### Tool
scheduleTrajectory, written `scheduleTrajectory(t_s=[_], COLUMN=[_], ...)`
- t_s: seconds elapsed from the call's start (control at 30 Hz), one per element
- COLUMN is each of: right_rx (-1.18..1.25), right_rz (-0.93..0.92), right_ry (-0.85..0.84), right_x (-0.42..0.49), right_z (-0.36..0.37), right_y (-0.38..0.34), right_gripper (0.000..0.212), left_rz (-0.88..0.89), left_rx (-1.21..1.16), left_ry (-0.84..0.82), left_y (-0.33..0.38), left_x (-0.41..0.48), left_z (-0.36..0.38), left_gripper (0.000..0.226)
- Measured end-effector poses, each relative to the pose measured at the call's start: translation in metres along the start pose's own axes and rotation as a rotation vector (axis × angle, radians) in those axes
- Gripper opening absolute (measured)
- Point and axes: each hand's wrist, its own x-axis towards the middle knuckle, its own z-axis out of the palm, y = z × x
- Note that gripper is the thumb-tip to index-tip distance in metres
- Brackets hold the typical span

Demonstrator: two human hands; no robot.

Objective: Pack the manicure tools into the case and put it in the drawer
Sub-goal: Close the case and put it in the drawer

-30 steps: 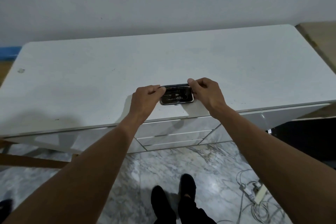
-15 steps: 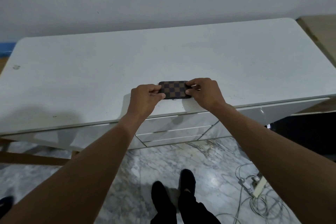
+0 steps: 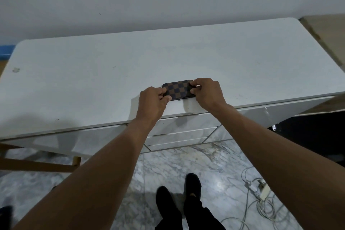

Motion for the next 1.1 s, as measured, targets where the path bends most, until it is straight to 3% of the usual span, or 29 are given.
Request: scheduleTrajectory(t_s=[0.2, 0.3, 0.4, 0.47, 0.73, 0.83, 1.1], right_rx=[-0.041, -0.158, -0.235, -0.315, -0.496, -0.467, -0.423], right_rz=[-0.067, -0.202, -0.331, -0.344, -0.294, -0.228, -0.231], right_ry=[0.013, 0.1, 0.137, 0.088, -0.091, -0.132, -0.01], right_x=[-0.024, -0.058, -0.091, -0.103, -0.099, -0.098, -0.108], right_z=[-0.01, -0.002, 0.01, 0.019, 0.035, 0.04, 0.049], right_y=[0.002, 0.018, 0.038, 0.05, 0.064, 0.07, 0.074], right_gripper=[0.038, 0.029, 0.019, 0.021, 0.063, 0.064, 0.06], left_rz=[0.017, 0.26, 0.394, 0.35, 0.253, 0.203, 0.18], left_rx=[-0.053, -0.015, 0.045, 0.119, 0.45, 0.371, 0.272], left_ry=[0.069, 0.151, 0.098, 0.025, -0.148, -0.141, -0.137], left_y=[-0.001, -0.013, -0.035, -0.049, -0.079, -0.079, -0.087], left_x=[-0.013, -0.049, -0.083, -0.096, -0.101, -0.102, -0.113], left_z=[-0.002, 0.005, 0.015, 0.021, 0.024, 0.03, 0.036], left_gripper=[0.048, 0.032, 0.021, 0.028, 0.07, 0.072, 0.081])
